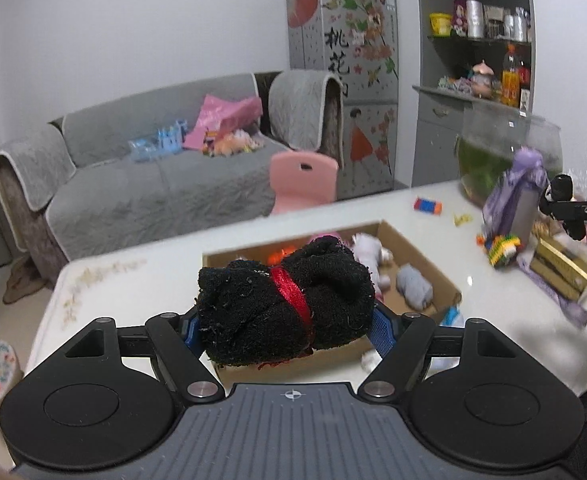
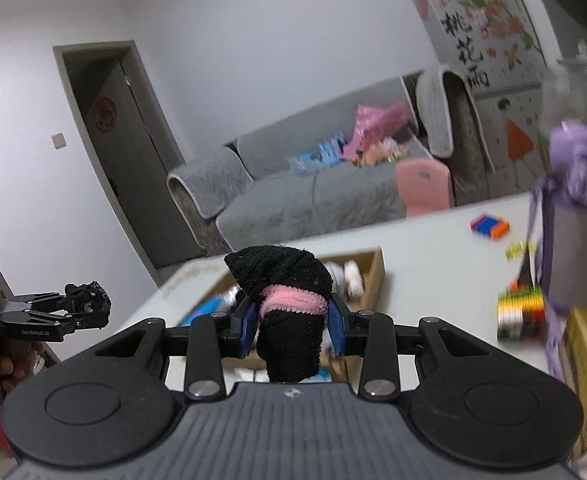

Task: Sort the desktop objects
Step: 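Carry both black socks over and down into the cardboard box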

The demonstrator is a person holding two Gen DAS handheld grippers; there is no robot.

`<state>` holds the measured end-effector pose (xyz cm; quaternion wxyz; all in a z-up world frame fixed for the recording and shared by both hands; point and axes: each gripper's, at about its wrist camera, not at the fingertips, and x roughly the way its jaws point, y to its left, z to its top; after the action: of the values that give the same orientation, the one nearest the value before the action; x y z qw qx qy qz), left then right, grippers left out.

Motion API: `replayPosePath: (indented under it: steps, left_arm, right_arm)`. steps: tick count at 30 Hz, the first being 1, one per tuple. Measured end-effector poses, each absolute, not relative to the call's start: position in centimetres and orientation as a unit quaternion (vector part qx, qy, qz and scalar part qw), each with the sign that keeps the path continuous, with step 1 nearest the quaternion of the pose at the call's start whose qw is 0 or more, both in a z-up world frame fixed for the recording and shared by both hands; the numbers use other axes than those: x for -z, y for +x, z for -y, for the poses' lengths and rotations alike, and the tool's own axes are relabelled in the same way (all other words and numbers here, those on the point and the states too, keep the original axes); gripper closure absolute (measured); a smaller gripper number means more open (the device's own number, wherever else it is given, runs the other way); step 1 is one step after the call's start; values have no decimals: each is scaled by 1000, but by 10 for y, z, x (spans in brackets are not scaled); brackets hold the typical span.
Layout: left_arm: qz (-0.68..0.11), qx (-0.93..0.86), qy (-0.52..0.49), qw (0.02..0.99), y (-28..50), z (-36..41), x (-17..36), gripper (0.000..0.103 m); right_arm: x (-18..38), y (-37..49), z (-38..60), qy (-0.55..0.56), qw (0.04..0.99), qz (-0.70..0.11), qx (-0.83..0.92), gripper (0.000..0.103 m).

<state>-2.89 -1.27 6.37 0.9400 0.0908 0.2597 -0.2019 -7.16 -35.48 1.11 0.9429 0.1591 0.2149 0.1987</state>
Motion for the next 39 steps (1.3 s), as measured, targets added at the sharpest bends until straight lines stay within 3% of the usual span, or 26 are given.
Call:
replayPosePath:
  steps: [14, 22, 39]
  left_arm:
    - [-272, 201, 109, 935, 51, 45, -86, 24]
    - [-306, 200, 110, 924, 96, 56, -61, 24]
    - [-380, 239, 103, 888, 114, 72, 18, 24]
  right_arm:
    - [-39, -11, 321, 149, 930, -206, -266, 70]
    - [-37, 19, 297, 136, 919, -228, -293, 70]
    - [12, 38, 284, 129, 903, -306, -272, 70]
